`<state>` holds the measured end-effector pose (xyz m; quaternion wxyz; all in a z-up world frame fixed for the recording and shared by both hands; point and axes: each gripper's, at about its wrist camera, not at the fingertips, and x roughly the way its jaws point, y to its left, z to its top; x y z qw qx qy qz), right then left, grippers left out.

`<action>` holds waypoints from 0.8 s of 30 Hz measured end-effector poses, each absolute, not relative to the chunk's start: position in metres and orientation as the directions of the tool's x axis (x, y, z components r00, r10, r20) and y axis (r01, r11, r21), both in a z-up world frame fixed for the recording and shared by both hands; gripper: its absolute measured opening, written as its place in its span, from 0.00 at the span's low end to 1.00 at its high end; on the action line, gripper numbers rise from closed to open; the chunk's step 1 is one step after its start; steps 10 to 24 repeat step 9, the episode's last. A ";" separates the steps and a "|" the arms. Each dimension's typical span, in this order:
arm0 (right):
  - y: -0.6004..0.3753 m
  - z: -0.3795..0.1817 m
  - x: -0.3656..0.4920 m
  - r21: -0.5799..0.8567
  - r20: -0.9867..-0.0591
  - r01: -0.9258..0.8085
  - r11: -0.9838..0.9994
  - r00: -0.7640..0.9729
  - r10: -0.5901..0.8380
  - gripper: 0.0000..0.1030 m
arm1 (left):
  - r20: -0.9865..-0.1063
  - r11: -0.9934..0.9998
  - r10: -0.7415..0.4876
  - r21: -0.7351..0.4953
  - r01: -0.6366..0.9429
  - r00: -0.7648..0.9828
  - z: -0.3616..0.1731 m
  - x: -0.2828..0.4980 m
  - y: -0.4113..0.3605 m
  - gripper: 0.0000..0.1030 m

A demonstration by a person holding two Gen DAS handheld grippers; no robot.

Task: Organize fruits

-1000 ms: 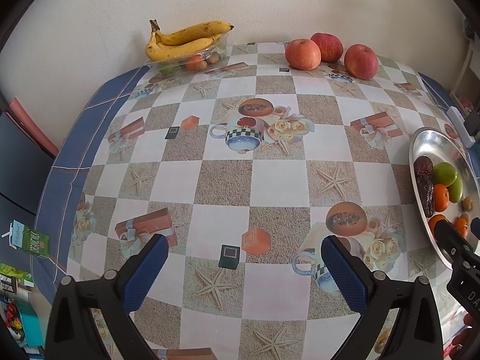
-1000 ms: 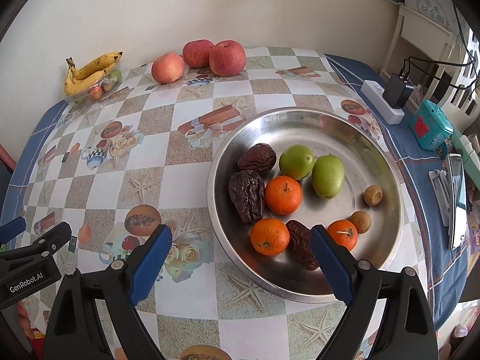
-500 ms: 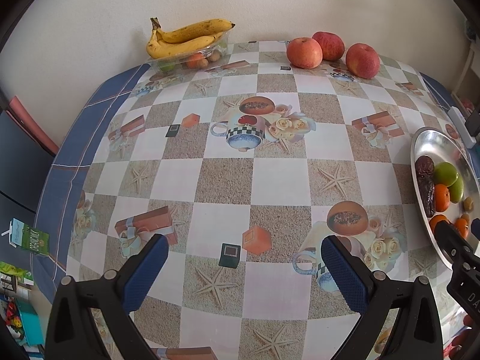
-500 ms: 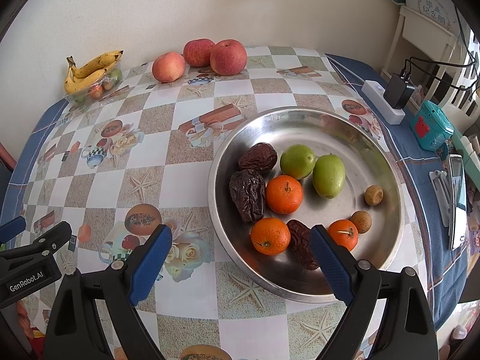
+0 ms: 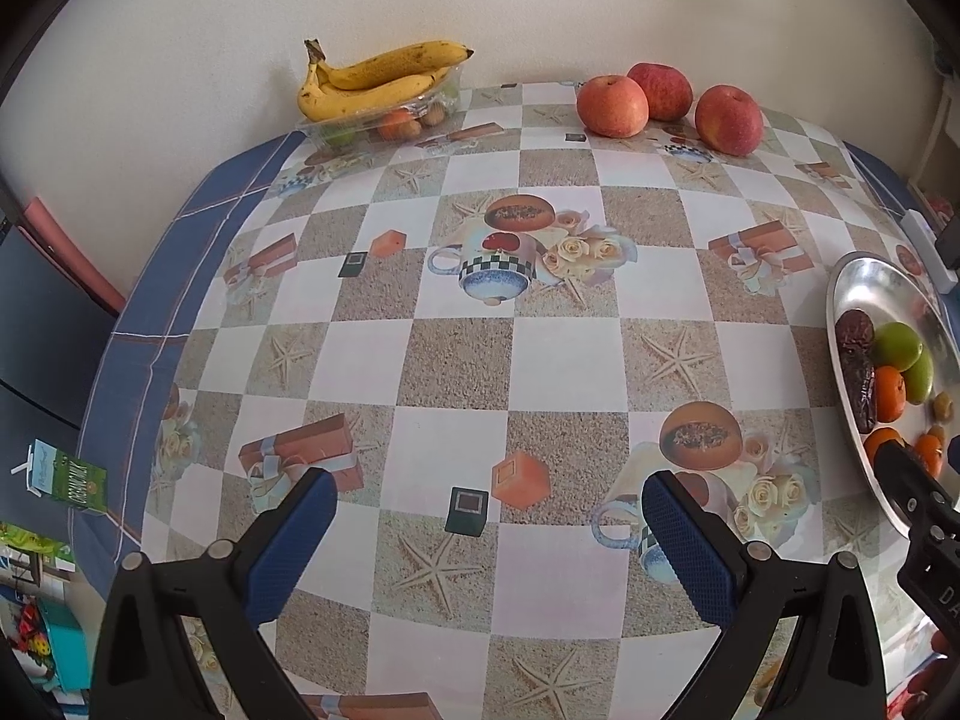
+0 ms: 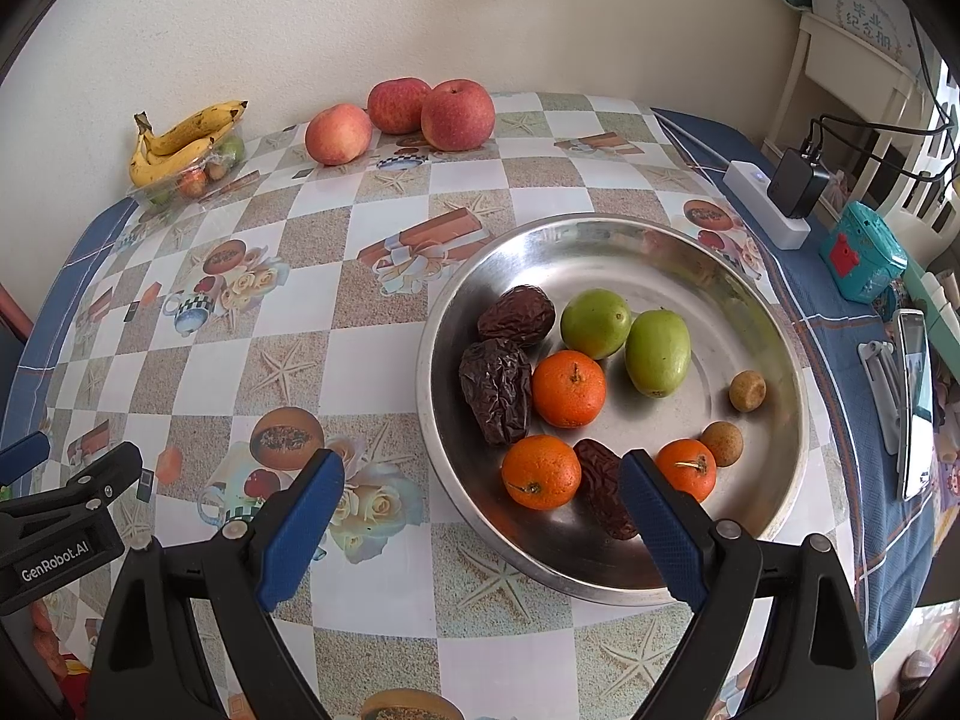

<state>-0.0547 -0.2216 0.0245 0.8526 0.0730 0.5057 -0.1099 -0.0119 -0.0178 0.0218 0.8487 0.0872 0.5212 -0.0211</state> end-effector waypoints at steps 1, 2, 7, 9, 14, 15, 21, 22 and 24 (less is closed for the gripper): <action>-0.222 0.024 -0.055 0.013 -0.878 0.261 0.965 0.465 -0.114 0.90 | -0.886 0.984 0.053 0.125 0.127 0.461 0.023 -0.012 -0.018 1.00; -0.222 0.024 -0.055 0.013 -0.878 0.261 0.965 0.465 -0.114 0.90 | -0.881 0.984 0.051 0.124 0.125 0.471 0.025 -0.013 -0.018 1.00; -0.222 0.024 -0.055 0.013 -0.878 0.262 0.965 0.464 -0.114 0.90 | -0.877 0.984 0.051 0.125 0.124 0.478 0.027 -0.013 -0.017 1.00; -0.222 0.024 -0.055 0.013 -0.878 0.261 0.965 0.464 -0.114 0.90 | -0.884 0.985 0.044 0.117 0.130 0.465 0.025 -0.012 -0.018 1.00; -0.222 0.024 -0.055 0.013 -0.878 0.261 0.965 0.464 -0.114 0.90 | -0.884 0.985 0.044 0.117 0.130 0.465 0.025 -0.012 -0.018 1.00; -0.222 0.024 -0.055 0.013 -0.878 0.261 0.965 0.464 -0.114 0.90 | -0.884 0.985 0.044 0.117 0.130 0.465 0.025 -0.012 -0.018 1.00; -0.222 0.024 -0.055 0.013 -0.878 0.261 0.965 0.464 -0.114 0.90 | -0.884 0.985 0.044 0.117 0.130 0.465 0.025 -0.012 -0.018 1.00; -0.222 0.024 -0.055 0.013 -0.878 0.261 0.965 0.464 -0.114 0.90 | -0.884 0.985 0.044 0.117 0.130 0.465 0.025 -0.012 -0.018 1.00; -0.222 0.024 -0.055 0.013 -0.878 0.261 0.965 0.464 -0.114 0.90 | -0.884 0.985 0.044 0.117 0.130 0.465 0.025 -0.012 -0.018 1.00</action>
